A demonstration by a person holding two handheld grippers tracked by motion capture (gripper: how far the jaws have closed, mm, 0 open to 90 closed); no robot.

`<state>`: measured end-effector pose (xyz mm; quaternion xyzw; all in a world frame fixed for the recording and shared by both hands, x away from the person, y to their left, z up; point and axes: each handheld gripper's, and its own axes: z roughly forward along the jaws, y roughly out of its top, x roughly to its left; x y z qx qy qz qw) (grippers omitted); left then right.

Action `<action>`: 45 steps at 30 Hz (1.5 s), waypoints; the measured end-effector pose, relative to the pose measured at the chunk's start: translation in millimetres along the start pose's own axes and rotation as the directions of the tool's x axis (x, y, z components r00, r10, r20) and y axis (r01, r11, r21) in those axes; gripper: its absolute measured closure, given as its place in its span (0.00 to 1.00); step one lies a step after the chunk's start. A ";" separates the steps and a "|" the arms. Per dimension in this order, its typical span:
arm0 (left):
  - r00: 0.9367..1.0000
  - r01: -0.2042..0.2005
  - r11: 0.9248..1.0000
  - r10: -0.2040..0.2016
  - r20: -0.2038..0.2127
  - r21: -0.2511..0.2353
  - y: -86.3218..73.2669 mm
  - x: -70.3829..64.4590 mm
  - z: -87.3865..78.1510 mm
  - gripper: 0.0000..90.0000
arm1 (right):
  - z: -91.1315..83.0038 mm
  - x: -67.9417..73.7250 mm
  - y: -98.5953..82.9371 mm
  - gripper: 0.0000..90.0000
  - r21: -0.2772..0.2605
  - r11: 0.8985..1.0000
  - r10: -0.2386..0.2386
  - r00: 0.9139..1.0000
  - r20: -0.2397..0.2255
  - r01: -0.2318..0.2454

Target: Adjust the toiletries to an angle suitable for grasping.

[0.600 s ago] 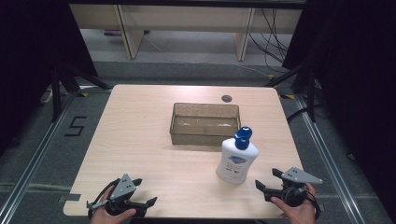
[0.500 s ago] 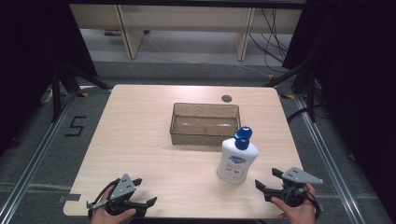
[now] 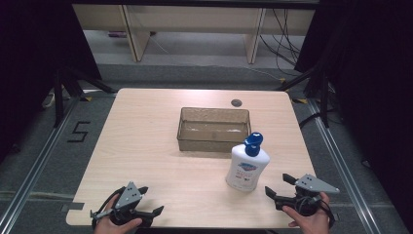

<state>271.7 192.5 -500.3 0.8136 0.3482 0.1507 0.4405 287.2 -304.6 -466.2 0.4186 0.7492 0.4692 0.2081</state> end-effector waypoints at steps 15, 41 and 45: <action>1.000 -0.003 1.000 0.003 -0.004 0.002 -0.1 -0.3 0.2 0.17 | -11.2 14.4 16.5 0.19 -0.049 0.998 -0.028 0.999 -0.025 0.027; 1.000 -0.014 0.999 0.014 -0.008 0.030 0.1 0.9 0.0 0.17 | -25.6 35.9 59.2 0.26 -0.108 0.990 -0.093 0.995 -0.030 0.089; 1.000 -0.007 1.000 0.007 -0.004 0.027 -0.1 0.3 0.6 0.17 | -27.2 38.1 66.2 0.26 -0.120 0.988 -0.097 0.995 -0.026 0.093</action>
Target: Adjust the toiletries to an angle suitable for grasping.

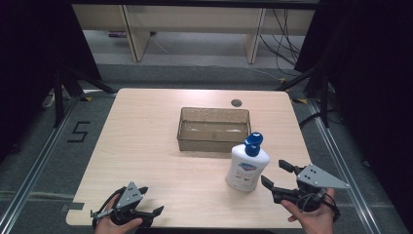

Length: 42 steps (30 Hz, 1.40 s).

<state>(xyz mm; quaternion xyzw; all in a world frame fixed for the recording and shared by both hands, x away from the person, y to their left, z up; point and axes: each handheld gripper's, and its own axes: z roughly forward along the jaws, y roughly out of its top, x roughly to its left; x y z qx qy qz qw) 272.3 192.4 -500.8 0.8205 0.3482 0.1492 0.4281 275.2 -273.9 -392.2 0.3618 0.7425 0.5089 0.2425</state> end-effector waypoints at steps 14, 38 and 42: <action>1.000 -0.011 1.000 0.011 -0.005 0.005 0.6 0.3 -1.1 0.17 | 7.9 1.5 27.7 0.28 -0.038 0.999 -0.023 0.999 -0.031 0.022; 1.000 -0.011 1.000 0.011 0.005 0.001 0.6 1.3 -1.4 0.17 | 23.1 1.8 51.2 0.32 -0.092 0.995 -0.050 0.997 -0.063 0.044; 0.998 -0.055 0.998 0.055 -0.006 0.013 1.4 4.7 -2.1 0.17 | 26.2 1.9 54.1 0.33 -0.096 0.994 -0.059 0.997 -0.053 0.054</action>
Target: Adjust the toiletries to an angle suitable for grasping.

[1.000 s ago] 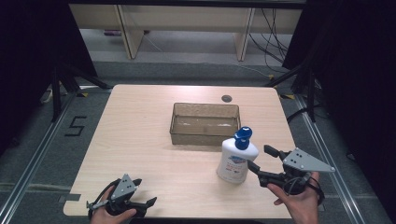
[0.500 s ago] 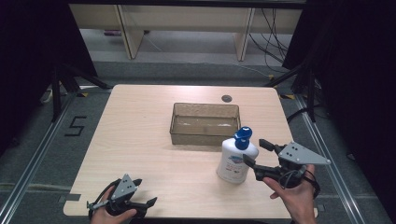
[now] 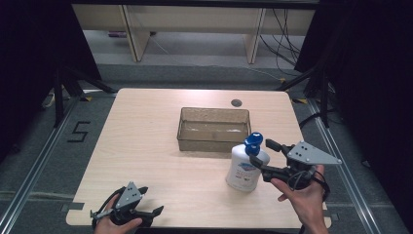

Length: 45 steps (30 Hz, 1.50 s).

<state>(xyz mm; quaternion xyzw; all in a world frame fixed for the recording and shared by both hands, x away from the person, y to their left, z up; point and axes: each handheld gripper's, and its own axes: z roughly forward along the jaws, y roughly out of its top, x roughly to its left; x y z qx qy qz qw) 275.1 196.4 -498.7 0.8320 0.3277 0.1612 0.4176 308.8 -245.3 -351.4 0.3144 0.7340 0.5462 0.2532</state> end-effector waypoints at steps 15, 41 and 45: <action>0.999 0.046 0.999 -0.046 0.006 -0.014 -0.3 -3.5 -0.3 0.17 | 9.3 0.0 5.5 0.41 -0.001 1.000 0.027 0.999 -0.031 -0.027; 0.999 0.052 0.998 -0.051 0.013 -0.025 -0.6 -4.3 0.9 0.17 | 22.6 -2.8 6.9 0.63 -0.027 1.000 0.010 0.998 -0.059 -0.012; 0.999 0.051 0.998 -0.050 0.015 -0.022 -0.5 -4.2 0.7 0.17 | 23.1 -4.7 7.3 0.65 -0.035 0.999 -0.016 0.999 -0.036 0.015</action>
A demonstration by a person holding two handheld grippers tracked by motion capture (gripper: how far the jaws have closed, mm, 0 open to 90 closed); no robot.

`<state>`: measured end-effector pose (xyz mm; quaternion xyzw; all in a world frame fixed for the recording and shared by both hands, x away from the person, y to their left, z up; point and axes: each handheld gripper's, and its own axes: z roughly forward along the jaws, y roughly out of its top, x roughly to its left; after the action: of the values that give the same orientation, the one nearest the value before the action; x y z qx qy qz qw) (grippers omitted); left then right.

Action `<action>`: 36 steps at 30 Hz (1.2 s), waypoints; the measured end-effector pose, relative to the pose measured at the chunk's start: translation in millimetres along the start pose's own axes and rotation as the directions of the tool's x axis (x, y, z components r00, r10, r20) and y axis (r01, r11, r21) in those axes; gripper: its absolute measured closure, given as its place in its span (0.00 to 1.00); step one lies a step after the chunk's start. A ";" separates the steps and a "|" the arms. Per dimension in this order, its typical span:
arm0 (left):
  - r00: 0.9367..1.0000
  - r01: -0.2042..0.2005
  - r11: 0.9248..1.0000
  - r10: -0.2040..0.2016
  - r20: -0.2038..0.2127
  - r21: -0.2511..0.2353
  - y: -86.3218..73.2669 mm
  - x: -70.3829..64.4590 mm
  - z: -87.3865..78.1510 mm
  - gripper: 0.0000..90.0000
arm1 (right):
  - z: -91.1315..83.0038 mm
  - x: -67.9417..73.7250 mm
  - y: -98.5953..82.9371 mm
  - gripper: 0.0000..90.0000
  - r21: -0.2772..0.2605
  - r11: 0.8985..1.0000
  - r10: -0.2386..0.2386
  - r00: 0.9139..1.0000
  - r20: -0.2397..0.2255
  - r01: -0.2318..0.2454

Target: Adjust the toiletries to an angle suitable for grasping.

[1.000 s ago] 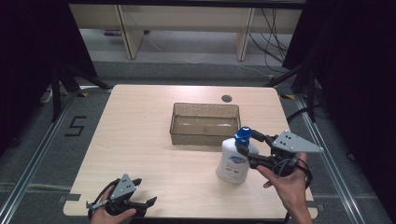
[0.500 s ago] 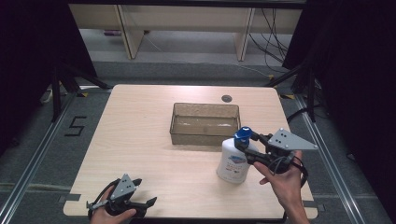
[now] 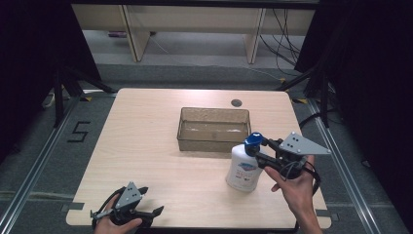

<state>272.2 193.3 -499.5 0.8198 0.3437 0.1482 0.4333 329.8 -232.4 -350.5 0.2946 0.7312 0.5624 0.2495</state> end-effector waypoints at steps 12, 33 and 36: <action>1.000 0.003 1.000 -0.004 -0.004 -0.004 -0.2 -0.3 0.5 0.17 | 3.0 0.8 -1.2 0.67 -0.003 1.000 0.001 1.000 -0.006 -0.001; 1.000 0.005 1.000 -0.005 0.003 0.009 2.1 0.6 1.0 0.17 | 1.5 6.6 -0.6 0.68 -0.023 0.999 0.034 0.999 0.008 -0.034; 1.000 0.016 1.000 -0.016 0.005 -0.005 1.4 -0.8 2.3 0.17 | 1.7 4.4 -0.1 0.68 -0.036 0.999 0.002 1.000 0.027 -0.001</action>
<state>273.4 190.8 -499.6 0.8163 0.3488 0.1434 0.4375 327.9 -228.1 -351.2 0.2982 0.7171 0.5718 0.2642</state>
